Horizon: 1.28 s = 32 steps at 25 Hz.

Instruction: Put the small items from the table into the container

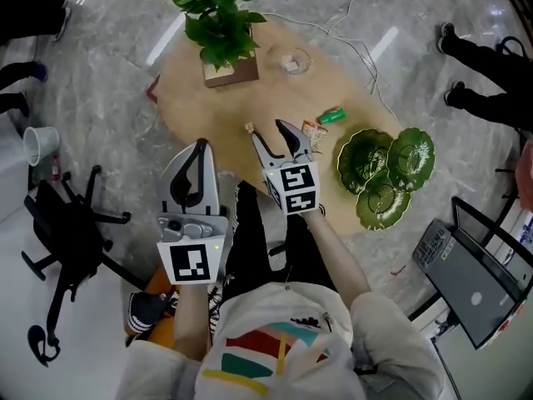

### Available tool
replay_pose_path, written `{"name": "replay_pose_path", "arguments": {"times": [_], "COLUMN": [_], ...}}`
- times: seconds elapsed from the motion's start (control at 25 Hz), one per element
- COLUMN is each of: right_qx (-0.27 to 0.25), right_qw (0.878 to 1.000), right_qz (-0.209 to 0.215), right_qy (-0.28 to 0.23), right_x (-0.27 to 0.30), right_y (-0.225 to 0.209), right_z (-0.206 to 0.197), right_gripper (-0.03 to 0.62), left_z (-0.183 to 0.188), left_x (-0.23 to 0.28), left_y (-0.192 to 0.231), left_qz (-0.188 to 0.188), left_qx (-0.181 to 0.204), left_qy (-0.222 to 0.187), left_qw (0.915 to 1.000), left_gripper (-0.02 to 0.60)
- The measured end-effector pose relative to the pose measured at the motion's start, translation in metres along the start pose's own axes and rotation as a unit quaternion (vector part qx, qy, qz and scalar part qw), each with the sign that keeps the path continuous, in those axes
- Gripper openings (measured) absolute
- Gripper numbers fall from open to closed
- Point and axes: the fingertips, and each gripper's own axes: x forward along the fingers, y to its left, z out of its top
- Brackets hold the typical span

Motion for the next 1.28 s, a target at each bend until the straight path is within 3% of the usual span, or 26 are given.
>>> {"name": "replay_pose_path", "arguments": {"times": [0.24, 0.36, 0.4, 0.44, 0.52, 0.76, 1.0, 1.12, 1.28], "right_qx": [0.01, 0.01, 0.001, -0.011, -0.03, -0.054, -0.045, -0.029, -0.033], "right_qw": [0.991, 0.981, 0.977, 0.973, 0.973, 0.987, 0.998, 0.993, 0.974], "right_qz": [-0.028, -0.031, -0.027, -0.023, -0.017, -0.016, -0.037, -0.032, 0.002], "right_qy": [0.133, 0.189, 0.212, 0.228, 0.23, 0.148, -0.016, -0.114, -0.222], "right_x": [0.116, 0.141, 0.144, 0.145, 0.14, 0.083, -0.028, -0.097, -0.191], "right_y": [-0.014, -0.015, -0.013, -0.011, -0.008, 0.001, 0.007, 0.015, 0.036], "right_z": [-0.128, -0.165, -0.173, -0.177, -0.172, -0.09, 0.063, 0.138, 0.204], "right_gripper": [0.224, 0.222, 0.191, 0.11, 0.11, 0.11, 0.11, 0.11, 0.11], "left_z": [-0.079, -0.095, -0.098, -0.099, -0.095, -0.044, 0.059, 0.101, 0.134], "left_x": [0.012, 0.014, 0.013, 0.012, 0.01, 0.001, 0.0, -0.004, -0.008], "left_y": [0.022, 0.036, 0.04, 0.043, 0.047, 0.047, 0.027, 0.006, -0.024], "left_qz": [-0.001, 0.015, 0.02, 0.024, 0.028, 0.022, 0.008, -0.011, -0.039], "left_qx": [-0.01, -0.019, -0.022, -0.023, -0.022, -0.018, -0.01, -0.017, -0.033], "left_qy": [0.034, 0.032, 0.032, 0.034, 0.034, 0.009, -0.054, -0.084, -0.112], "left_qw": [0.9994, 0.9992, 0.999, 0.9989, 0.9988, 0.9996, 0.9984, 0.9963, 0.9923], "left_gripper": [0.008, 0.008, 0.009, 0.008, 0.008, 0.009, 0.009, 0.008, 0.008]}}
